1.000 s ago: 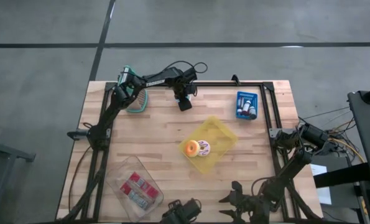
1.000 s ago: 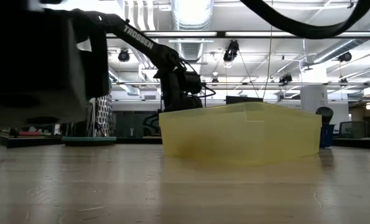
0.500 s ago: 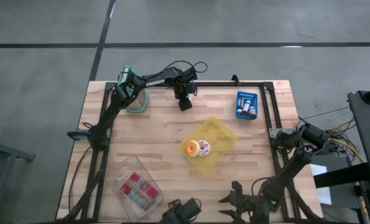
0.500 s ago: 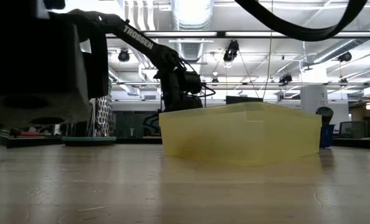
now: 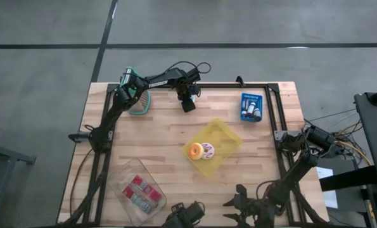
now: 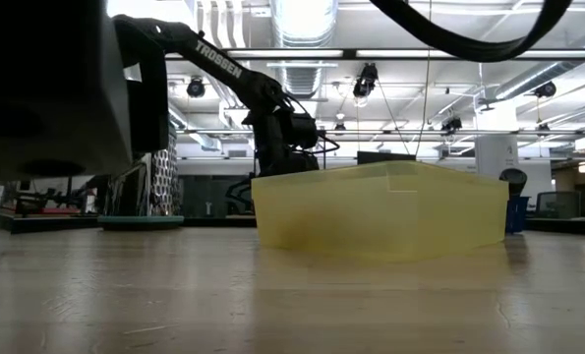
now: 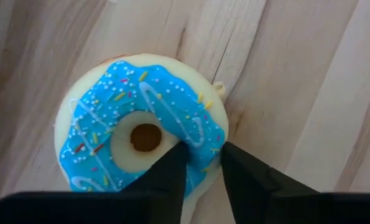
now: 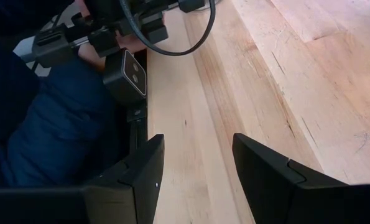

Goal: Pick & Place Food Item
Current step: Put the blue donut into the yellow bin

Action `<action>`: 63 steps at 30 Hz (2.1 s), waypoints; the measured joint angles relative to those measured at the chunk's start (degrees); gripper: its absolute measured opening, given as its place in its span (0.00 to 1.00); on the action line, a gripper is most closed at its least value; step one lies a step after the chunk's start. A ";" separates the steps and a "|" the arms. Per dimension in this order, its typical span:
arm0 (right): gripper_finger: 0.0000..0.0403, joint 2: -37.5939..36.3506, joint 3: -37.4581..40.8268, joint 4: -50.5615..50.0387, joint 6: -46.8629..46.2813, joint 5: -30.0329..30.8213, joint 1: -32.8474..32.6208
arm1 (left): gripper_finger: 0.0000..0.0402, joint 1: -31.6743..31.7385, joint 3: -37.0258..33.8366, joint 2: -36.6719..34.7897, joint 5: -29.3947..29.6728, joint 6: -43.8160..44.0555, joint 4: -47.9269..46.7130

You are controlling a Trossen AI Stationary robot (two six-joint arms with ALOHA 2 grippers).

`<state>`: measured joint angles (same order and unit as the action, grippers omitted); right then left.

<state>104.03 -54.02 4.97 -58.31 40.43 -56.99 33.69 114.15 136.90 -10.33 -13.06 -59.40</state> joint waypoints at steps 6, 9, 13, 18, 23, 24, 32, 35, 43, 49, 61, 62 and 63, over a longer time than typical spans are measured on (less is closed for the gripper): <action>0.46 0.00 0.00 0.00 0.00 0.00 0.02 | 0.21 0.00 0.00 0.01 -0.66 0.00 -0.08; 0.46 0.00 0.00 0.00 -0.02 0.01 0.00 | 0.16 0.00 0.00 0.04 -0.84 0.05 -0.11; 0.46 0.00 0.00 0.00 -0.02 0.00 0.01 | 0.08 0.02 0.00 0.04 -1.62 0.24 -0.16; 0.46 0.00 0.00 0.00 -0.02 0.02 0.01 | 0.02 0.02 0.00 0.04 -1.96 0.50 -0.59; 0.46 0.00 0.00 0.00 -0.02 0.00 0.02 | 0.04 0.02 0.00 0.04 -2.12 0.90 -0.61; 0.46 0.00 0.00 0.00 -0.02 0.00 0.00 | 0.05 0.00 0.00 0.04 -2.13 0.90 -0.61; 0.46 0.00 0.00 0.00 -0.01 0.00 0.01 | 0.04 0.00 0.00 0.04 -2.14 0.88 -0.68; 0.46 0.00 0.00 -0.01 -0.02 0.00 0.00 | 0.04 0.00 0.00 0.02 -2.14 0.87 -0.70; 0.46 0.00 0.00 0.00 -0.01 0.00 0.01 | 0.04 -0.04 0.00 -1.11 -2.15 0.15 -0.81; 0.46 0.00 0.00 -0.02 -0.01 0.01 0.01 | 0.04 -0.27 0.38 -2.68 -2.18 0.00 -1.11; 0.46 0.00 0.00 -0.01 -0.02 0.00 0.00 | 0.04 -0.89 2.38 -3.15 -2.15 -0.22 -2.51; 0.46 0.00 0.00 -0.02 0.00 0.00 0.00 | 0.04 -0.98 2.61 -3.15 -2.16 -0.22 -2.59; 0.46 0.00 0.00 -0.02 -0.02 0.00 0.00 | 0.04 -1.11 2.87 -3.15 -2.17 -0.22 -2.72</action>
<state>104.03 -54.02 4.95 -58.33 40.43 -56.99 32.58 117.01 133.75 -12.50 -13.28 -62.12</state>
